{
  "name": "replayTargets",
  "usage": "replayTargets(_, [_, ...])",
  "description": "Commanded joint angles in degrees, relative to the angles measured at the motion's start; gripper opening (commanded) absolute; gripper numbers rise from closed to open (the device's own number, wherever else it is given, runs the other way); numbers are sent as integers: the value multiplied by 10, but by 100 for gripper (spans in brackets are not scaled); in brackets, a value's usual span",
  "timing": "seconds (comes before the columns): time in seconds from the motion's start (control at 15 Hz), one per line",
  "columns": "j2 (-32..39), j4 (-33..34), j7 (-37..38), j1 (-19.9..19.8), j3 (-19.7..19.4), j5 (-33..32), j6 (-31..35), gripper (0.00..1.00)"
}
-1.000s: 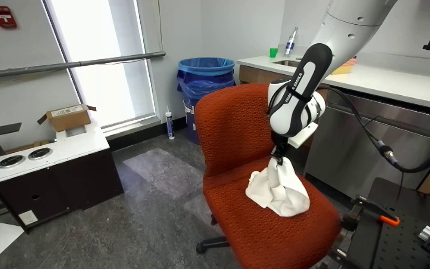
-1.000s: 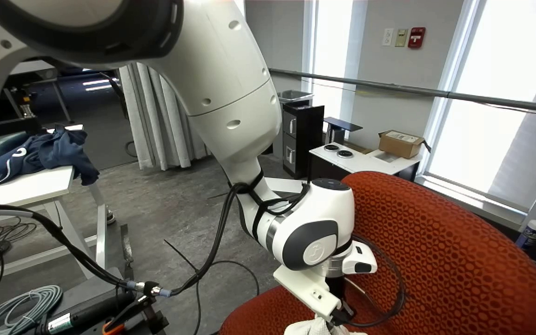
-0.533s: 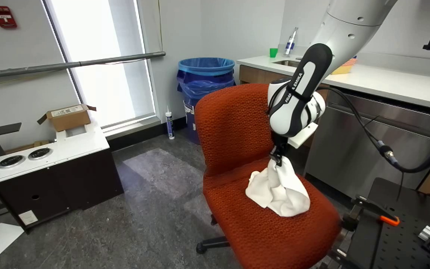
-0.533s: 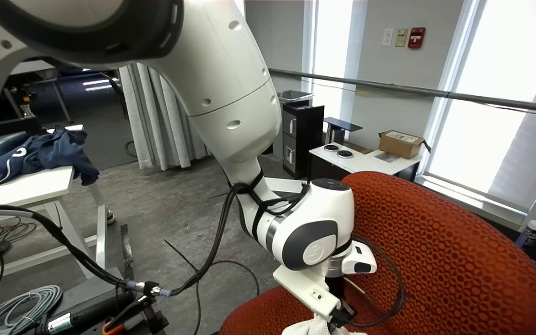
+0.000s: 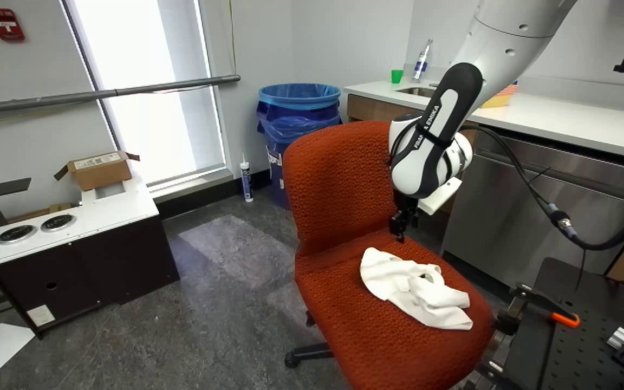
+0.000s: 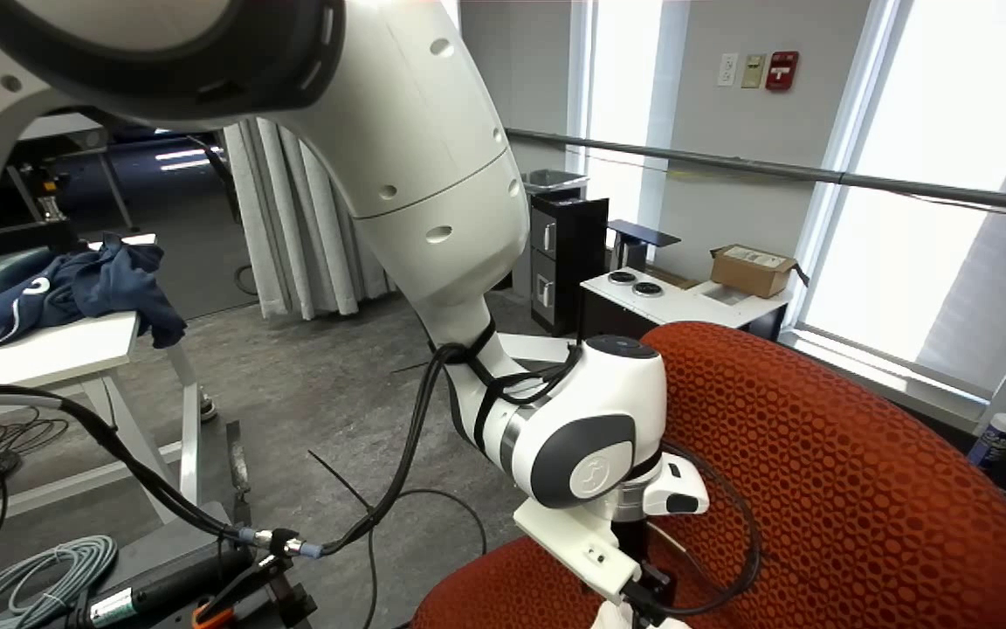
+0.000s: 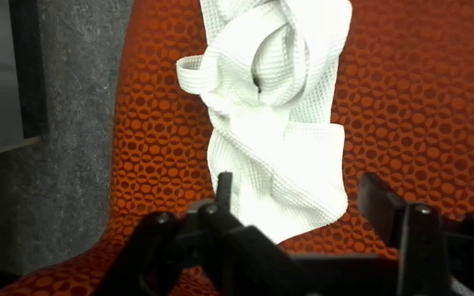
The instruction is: Put the white towel on the seat of the chair
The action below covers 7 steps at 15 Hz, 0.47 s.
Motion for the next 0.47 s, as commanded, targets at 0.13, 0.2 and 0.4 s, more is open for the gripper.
replayTargets(0.13, [-12, -2, -5, -19, 5, 1, 0, 100])
replayTargets(0.2, [-13, -3, 3, -17, -1, 1, 4, 100])
replayTargets(0.4, [-5, 2, 2, -15, 0, -3, -2, 100])
